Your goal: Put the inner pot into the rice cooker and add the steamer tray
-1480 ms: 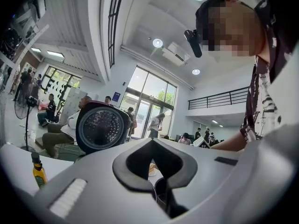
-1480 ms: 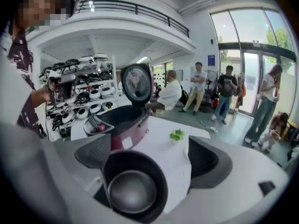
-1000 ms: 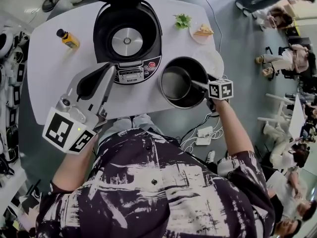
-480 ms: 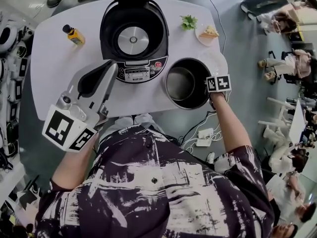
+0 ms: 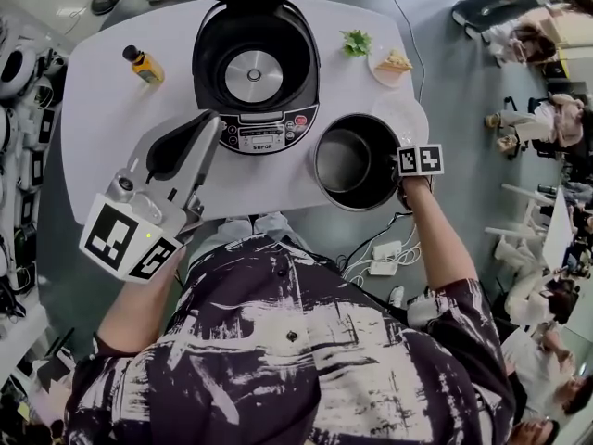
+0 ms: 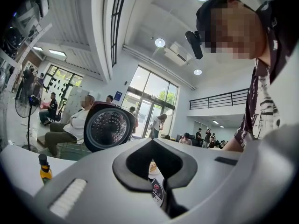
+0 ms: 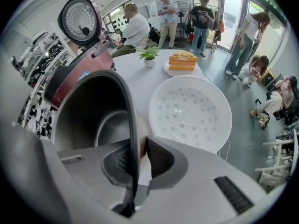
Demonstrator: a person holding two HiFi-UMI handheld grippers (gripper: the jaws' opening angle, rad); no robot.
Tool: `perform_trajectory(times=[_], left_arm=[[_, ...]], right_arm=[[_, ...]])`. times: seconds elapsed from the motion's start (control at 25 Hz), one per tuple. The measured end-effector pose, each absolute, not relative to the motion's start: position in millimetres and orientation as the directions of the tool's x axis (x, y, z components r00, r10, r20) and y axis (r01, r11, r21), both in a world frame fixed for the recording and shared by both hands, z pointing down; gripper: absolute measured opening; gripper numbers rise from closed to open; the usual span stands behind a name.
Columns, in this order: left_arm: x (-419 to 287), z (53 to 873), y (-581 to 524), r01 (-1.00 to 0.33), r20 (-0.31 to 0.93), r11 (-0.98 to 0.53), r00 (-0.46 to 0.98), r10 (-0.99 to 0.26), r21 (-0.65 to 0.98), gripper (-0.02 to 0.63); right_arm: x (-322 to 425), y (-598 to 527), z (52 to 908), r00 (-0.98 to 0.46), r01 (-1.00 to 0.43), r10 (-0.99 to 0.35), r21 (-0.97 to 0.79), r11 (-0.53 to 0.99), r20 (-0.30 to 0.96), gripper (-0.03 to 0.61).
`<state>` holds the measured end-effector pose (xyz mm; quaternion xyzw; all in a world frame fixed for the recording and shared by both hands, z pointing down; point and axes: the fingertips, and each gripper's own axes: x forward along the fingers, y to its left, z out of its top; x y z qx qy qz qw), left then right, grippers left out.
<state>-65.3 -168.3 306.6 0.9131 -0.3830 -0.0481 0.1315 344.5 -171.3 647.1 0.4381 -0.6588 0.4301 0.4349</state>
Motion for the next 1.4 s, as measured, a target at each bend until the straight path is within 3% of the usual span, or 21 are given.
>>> perform_trajectory(times=[0.24, 0.52, 0.84, 1.16, 1.4], left_arm=[[-57, 302, -167, -0.665, -0.012, -0.693, 0.719, -0.694, 0.278, 0.005], [-54, 295, -168, -0.636, -0.066, -0.713, 0.731, -0.68, 0.295, 0.005], [-76, 289, -164, -0.65, -0.097, -0.695, 0.705, -0.703, 0.307, 0.005], [-122, 297, -151, -0.709, -0.094, -0.628, 0.636, -0.766, 0.32, 0.005], [-166, 298, -139, -0.767, -0.091, -0.554, 0.558, -0.825, 0.323, 0.005]], right_arm=[[350, -169, 607, -0.313, -0.942, -0.242, -0.268, 0.203, 0.918, -0.001], [344, -207, 485, -0.376, -0.915, -0.33, -0.293, 0.276, 0.866, 0.0], [254, -297, 367, -0.519, -0.843, -0.404, -0.374, 0.386, 0.753, 0.002], [120, -360, 402, -0.589, -0.774, -0.313, -0.408, 0.485, 0.745, 0.003], [75, -377, 451, -0.535, -0.798, -0.263, -0.379, 0.468, 0.803, 0.006]])
